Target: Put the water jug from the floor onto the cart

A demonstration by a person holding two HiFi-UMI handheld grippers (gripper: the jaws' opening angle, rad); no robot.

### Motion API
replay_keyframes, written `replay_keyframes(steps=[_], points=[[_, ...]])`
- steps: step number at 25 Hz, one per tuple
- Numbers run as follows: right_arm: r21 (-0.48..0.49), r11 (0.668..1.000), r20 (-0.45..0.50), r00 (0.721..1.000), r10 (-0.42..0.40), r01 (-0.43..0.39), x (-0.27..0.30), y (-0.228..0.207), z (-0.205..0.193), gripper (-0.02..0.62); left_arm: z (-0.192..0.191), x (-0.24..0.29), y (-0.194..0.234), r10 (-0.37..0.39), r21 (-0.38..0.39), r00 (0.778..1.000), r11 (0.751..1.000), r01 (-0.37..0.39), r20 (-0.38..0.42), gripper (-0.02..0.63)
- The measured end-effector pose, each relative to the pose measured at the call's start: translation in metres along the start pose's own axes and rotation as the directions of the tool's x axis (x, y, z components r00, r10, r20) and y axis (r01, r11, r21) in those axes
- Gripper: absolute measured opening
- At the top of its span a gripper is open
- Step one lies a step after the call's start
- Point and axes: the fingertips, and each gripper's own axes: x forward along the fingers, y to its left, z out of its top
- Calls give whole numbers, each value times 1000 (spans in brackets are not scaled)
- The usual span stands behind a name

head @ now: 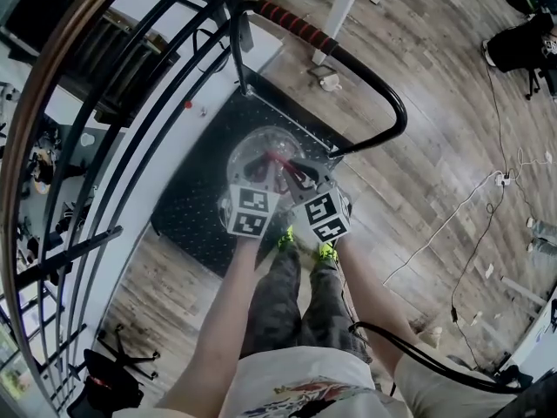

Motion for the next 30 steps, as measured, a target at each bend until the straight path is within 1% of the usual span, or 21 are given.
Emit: replay_keyframes(steps=[5, 10, 15, 20, 25, 30], points=[[8, 1000, -1, 1000, -7, 7, 15, -8, -8, 52, -9, 19, 6, -6, 12, 1000, 1000, 6, -7, 32], [50, 999, 26, 999, -24, 22, 29, -17, -9, 52, -5, 33, 17, 26, 48, 1000, 998, -27, 15, 32], [48, 998, 38, 998, -41, 40, 44, -26, -5, 52, -2, 42, 31, 32, 51, 999, 998, -34, 40, 32], [85, 994, 41, 997, -70, 67, 52, -41, -5, 52, 8, 37, 31, 21, 23, 994, 999, -24, 110, 34], [138, 985, 50, 992, -113, 106, 52, -56, -7, 52, 17, 28, 26, 32, 26, 984, 999, -38, 178, 34], [214, 963, 54, 982, -180, 165, 51, -74, -11, 54, 25, 26, 28, 35, 12, 975, 999, -39, 219, 34]])
